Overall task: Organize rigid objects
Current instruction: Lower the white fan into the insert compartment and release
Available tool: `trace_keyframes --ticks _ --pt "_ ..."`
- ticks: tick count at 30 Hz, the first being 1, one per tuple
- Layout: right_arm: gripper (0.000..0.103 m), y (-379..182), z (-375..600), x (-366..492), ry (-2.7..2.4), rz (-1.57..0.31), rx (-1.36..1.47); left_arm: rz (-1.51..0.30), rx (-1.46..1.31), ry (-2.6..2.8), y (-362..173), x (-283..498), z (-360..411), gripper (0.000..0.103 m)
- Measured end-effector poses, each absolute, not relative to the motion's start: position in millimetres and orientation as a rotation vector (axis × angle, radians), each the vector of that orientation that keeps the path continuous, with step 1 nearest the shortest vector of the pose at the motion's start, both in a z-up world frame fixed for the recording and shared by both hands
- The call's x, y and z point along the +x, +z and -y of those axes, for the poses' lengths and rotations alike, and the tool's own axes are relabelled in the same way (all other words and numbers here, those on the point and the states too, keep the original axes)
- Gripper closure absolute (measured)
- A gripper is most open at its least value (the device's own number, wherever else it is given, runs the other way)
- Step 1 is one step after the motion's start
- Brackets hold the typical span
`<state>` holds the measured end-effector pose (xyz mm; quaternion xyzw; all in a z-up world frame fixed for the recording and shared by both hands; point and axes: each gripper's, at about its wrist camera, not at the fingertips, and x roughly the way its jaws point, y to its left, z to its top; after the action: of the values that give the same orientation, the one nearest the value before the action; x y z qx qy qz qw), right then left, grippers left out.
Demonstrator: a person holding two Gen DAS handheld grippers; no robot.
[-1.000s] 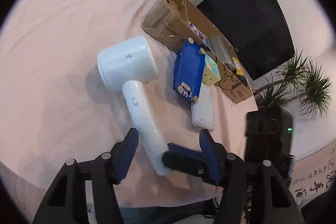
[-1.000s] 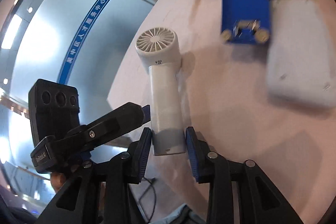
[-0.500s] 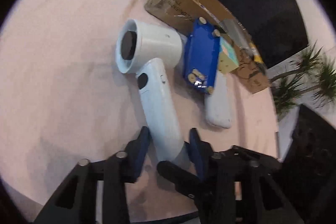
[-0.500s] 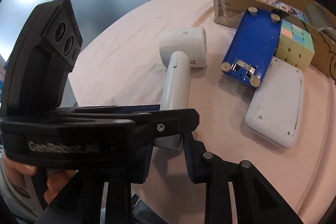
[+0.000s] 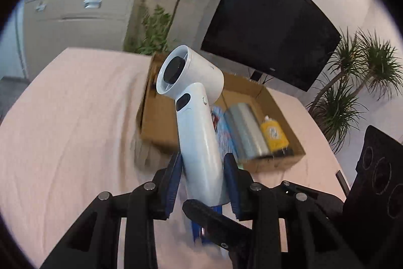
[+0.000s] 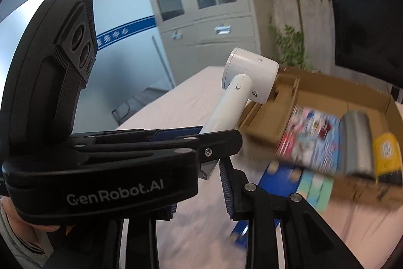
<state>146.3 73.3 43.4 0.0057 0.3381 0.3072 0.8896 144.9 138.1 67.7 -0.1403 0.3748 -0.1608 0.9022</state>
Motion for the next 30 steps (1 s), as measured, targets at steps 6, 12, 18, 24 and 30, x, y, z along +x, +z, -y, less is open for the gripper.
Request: trace_keyframes --ticks 6,12,18,24,30 --pt "0.076 30 -75 264 0.584 -0.777 0.026 -0.833 -0.360 -0.410 45 258 -151 0.070" --pt "0.075 -30 -82 321 0.553 -0.964 0.058 -0.989 -0.483 -0.444 -26 322 -172 0.070" --pt "0.074 -47 -91 322 0.536 -0.981 0.048 -0.991 -0.523 -0.432 -36 314 -179 0.070" --pt "0.062 -31 -83 298 0.558 -0.980 0.025 -1.027 -0.462 -0.415 -30 302 -171 0.070" --pt "0.001 7 -19 222 0.591 -0.812 0.048 -0.834 -0.249 -0.284 13 227 -173 0.022"
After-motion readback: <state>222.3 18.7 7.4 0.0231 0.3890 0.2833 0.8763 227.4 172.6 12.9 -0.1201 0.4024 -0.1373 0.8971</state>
